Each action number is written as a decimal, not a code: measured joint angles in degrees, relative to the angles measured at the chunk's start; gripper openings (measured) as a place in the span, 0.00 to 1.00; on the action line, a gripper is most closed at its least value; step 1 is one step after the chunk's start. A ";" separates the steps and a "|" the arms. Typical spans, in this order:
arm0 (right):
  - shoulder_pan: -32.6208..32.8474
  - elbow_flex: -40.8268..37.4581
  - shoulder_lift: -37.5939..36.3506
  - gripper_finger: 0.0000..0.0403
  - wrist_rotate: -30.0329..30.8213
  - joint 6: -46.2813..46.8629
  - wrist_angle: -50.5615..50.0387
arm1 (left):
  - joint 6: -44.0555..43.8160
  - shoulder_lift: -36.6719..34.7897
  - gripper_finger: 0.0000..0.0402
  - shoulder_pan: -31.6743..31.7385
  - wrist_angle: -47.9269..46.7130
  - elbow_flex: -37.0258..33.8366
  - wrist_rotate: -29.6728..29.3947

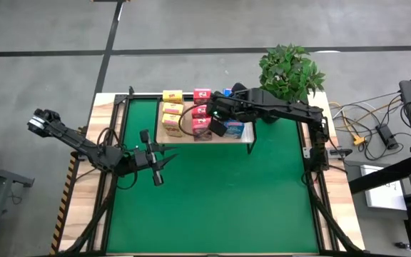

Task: Stack cereal on shelf
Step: Adjust the blue cereal box on the shelf

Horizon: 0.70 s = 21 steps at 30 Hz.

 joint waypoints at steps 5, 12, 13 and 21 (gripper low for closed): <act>-0.07 -1.61 0.00 0.02 0.09 0.00 0.35 | 0.00 0.01 0.20 0.00 0.04 0.00 0.00; -0.02 -1.56 0.00 0.02 0.07 0.07 0.19 | 0.00 0.01 0.20 0.00 0.02 0.00 0.00; -0.02 -1.56 0.00 0.02 0.07 0.09 0.09 | 0.00 0.01 0.20 0.00 0.02 0.00 0.02; -0.02 -1.54 -0.09 0.02 0.07 0.17 -0.30 | 0.00 0.01 0.20 0.00 0.00 0.00 0.00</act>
